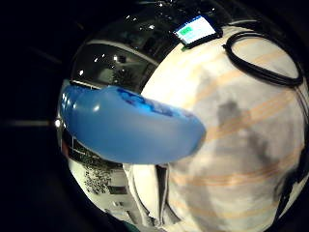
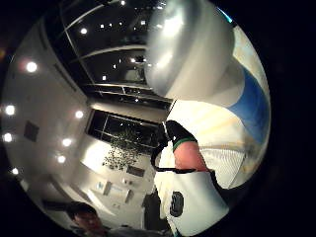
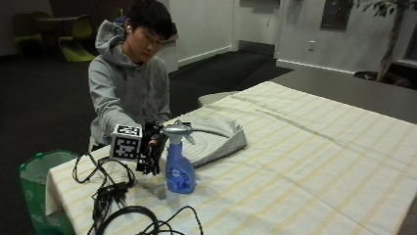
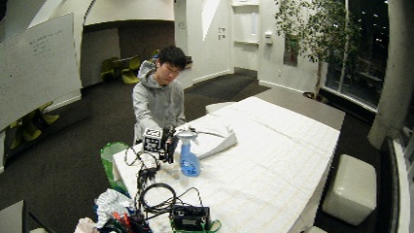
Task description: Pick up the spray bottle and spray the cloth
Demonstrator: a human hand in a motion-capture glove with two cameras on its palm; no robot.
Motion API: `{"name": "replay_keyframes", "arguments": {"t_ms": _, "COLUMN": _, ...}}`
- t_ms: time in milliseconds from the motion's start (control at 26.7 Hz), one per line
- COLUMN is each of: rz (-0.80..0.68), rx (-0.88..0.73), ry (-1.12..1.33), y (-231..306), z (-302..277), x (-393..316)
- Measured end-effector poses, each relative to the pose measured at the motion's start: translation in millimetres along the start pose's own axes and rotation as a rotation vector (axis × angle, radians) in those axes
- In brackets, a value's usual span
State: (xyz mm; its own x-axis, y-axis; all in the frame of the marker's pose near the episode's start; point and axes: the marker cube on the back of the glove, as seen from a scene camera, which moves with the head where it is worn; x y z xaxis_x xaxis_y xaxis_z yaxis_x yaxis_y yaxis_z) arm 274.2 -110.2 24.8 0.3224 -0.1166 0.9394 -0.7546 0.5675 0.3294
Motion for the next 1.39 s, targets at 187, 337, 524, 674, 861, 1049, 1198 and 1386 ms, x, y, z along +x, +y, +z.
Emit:
{"name": "replay_keyframes", "arguments": {"t_ms": 187, "rz": -0.004, "rx": -0.004, "ry": -0.044, "y": 5.4, "z": 8.0, "x": 4.9}}
{"name": "replay_keyframes", "arguments": {"t_ms": 337, "rz": -0.021, "rx": -0.003, "ry": -0.058, "y": -2.7, "z": 15.3, "x": 2.0}}
{"name": "replay_keyframes", "arguments": {"t_ms": 524, "rz": -0.01, "rx": -0.011, "ry": -0.082, "y": -6.6, "z": 23.7, "x": 2.0}}
{"name": "replay_keyframes", "arguments": {"t_ms": 674, "rz": 0.0, "rx": -0.017, "ry": -0.085, "y": -14.2, "z": 27.8, "x": 1.9}}
{"name": "replay_keyframes", "arguments": {"t_ms": 861, "rz": 0.014, "rx": -0.02, "ry": -0.091, "y": -17.6, "z": 32.6, "x": 2.9}}
{"name": "replay_keyframes", "arguments": {"t_ms": 1049, "rz": 0.014, "rx": -0.022, "ry": -0.093, "y": -19.7, "z": 36.6, "x": 2.9}}
{"name": "replay_keyframes", "arguments": {"t_ms": 1198, "rz": 0.011, "rx": -0.023, "ry": -0.093, "y": -20.7, "z": 39.1, "x": 3.1}}
{"name": "replay_keyframes", "arguments": {"t_ms": 1386, "rz": 0.019, "rx": -0.017, "ry": -0.09, "y": -23.4, "z": 42.0, "x": 2.7}}
